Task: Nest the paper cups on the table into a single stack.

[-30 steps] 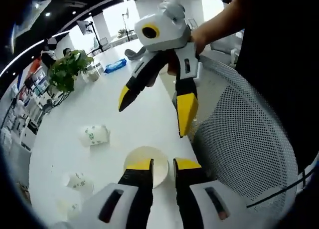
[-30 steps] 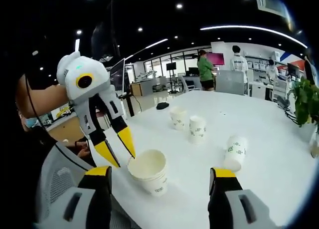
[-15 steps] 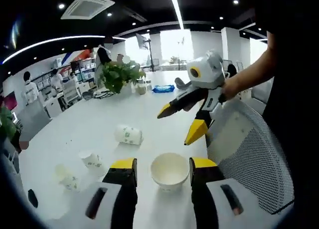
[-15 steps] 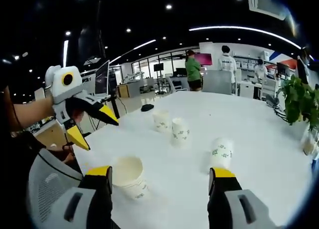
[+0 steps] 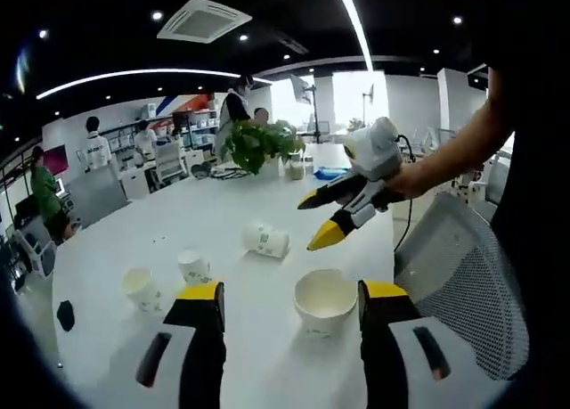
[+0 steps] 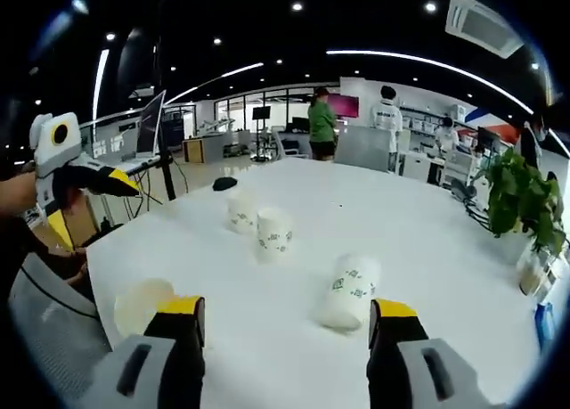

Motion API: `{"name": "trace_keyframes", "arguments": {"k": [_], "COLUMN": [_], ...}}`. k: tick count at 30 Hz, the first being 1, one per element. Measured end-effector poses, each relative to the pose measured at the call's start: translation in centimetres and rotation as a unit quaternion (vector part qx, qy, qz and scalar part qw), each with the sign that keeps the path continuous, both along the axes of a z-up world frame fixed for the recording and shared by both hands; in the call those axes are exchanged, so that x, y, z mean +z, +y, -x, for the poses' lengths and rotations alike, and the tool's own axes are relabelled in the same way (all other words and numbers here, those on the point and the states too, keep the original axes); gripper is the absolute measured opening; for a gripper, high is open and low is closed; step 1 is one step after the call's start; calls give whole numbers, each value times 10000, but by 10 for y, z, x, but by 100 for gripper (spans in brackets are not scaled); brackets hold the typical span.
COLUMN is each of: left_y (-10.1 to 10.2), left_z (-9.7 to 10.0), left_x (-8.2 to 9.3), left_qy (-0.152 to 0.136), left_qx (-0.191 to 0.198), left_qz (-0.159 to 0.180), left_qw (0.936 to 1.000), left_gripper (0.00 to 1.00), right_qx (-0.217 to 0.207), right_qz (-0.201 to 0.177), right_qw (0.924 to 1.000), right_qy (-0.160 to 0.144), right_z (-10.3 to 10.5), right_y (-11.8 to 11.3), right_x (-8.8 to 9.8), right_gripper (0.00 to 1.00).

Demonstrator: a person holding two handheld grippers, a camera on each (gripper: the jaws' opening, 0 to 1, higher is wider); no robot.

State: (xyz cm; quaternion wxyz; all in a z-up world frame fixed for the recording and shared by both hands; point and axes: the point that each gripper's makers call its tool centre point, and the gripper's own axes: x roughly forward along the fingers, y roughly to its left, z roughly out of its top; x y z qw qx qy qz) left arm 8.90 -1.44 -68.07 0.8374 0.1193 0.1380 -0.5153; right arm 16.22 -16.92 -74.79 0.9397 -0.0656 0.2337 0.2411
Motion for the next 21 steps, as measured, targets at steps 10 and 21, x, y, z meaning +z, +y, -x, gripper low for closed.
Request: {"name": "trace_keyframes", "arguments": {"k": [10,21], "left_y": [12,20], "left_z": [8,15], "left_x": [-6,-12], "left_qy": [46,146], "left_qx": [386,569], "left_qz": [1,3], "left_qw": [9992,9983], "left_gripper": [70,84], "right_qx": [-198,-572], "right_qz": [160,365], "right_qw": [9996,9968], "right_qy": [105,428], "right_z": [-36,-69], "right_y": [-16,-29], "right_x": [-18,-51], "right_gripper": [68,61]}}
